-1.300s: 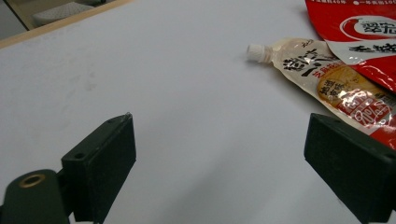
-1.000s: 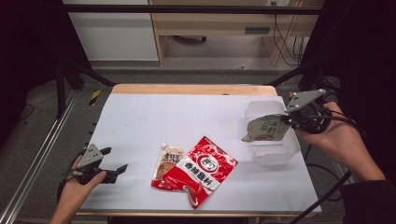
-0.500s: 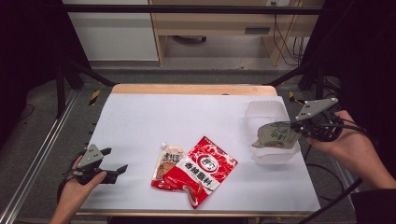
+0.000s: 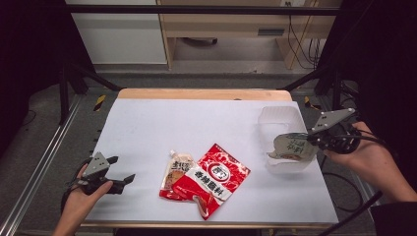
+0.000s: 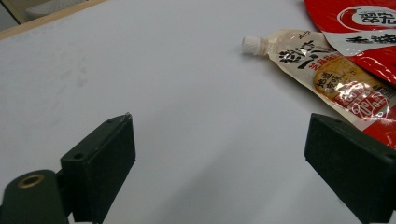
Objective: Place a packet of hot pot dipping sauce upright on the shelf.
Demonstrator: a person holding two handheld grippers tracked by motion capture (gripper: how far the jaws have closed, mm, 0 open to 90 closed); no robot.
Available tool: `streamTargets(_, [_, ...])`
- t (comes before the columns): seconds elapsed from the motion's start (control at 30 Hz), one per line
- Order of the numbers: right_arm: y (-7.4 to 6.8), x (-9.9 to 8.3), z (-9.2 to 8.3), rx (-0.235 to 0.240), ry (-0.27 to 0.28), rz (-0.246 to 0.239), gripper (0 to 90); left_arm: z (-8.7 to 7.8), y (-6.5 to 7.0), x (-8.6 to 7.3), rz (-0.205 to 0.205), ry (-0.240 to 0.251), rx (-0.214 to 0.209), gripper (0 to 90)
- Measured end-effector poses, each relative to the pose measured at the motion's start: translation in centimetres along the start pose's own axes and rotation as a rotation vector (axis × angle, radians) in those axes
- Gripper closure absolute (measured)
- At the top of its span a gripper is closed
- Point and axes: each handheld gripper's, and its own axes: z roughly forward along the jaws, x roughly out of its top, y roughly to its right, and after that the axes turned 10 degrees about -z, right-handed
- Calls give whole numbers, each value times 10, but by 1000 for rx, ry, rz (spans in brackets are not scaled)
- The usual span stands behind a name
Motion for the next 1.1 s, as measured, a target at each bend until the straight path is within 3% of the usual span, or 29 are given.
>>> streamTargets(0.2, [-3, 0, 14, 25, -14, 2, 900, 0, 0, 0, 0, 1, -3, 86])
streamTargets(0.4, [-1, -4, 22, 43, -12, 31, 897, 0, 1, 0, 4, -1, -8, 86])
streamTargets(0.6, [-5, -11, 42, 63, -28, 53, 895, 0, 1, 0, 3, -2, -8, 86])
streamTargets(0.83, [-2, -20, 44, 62, -18, 99, 875, 0, 1, 0, -3, 2, -15, 86])
streamTargets(0.97, [-1, -25, 46, 56, -3, 132, 780, 0, 1, 0, -3, 1, -14, 86])
streamTargets(1.1, [-5, -20, 43, 51, 36, 126, 439, 0, 1, 0, -2, 0, -13, 86])
